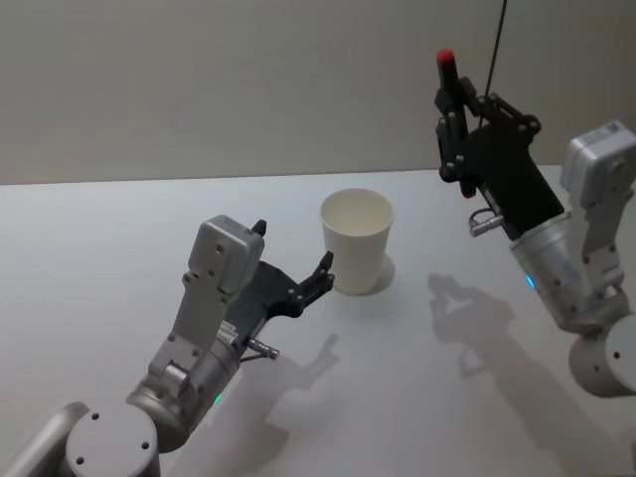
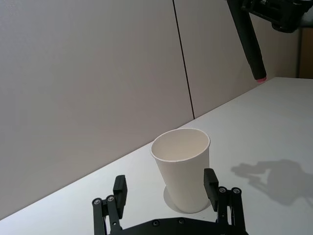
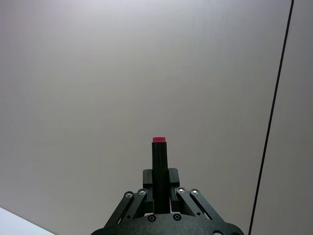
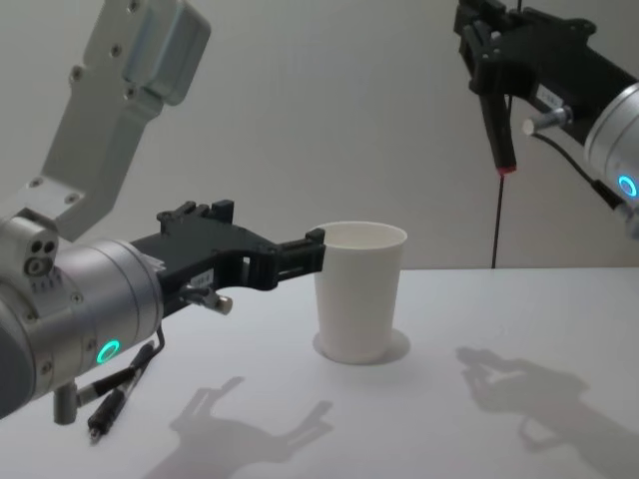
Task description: Place the pen into the pen holder.
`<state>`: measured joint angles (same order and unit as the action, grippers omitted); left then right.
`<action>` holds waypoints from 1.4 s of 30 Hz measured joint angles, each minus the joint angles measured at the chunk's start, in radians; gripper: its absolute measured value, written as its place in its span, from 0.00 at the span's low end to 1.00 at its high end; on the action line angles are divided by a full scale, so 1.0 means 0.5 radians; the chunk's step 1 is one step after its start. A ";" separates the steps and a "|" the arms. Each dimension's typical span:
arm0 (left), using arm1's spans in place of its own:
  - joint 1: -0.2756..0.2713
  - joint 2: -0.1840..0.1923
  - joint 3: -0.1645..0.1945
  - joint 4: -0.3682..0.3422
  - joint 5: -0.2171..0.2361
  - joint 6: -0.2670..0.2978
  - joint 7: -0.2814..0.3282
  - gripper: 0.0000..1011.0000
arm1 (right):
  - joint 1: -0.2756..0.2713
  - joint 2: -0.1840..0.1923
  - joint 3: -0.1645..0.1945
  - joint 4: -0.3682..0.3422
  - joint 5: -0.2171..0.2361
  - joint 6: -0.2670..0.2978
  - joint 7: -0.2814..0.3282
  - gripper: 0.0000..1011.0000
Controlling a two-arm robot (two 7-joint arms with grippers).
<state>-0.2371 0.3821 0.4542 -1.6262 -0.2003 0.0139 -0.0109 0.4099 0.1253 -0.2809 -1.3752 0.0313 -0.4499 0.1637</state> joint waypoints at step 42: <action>0.000 0.000 0.000 0.000 0.000 0.000 0.000 0.99 | 0.729 -0.433 -0.138 1.500 0.036 -0.699 0.102 0.17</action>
<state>-0.2371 0.3821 0.4542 -1.6262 -0.2003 0.0139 -0.0109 0.7746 -0.0913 -0.3498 -0.6251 0.0491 -0.7994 0.2147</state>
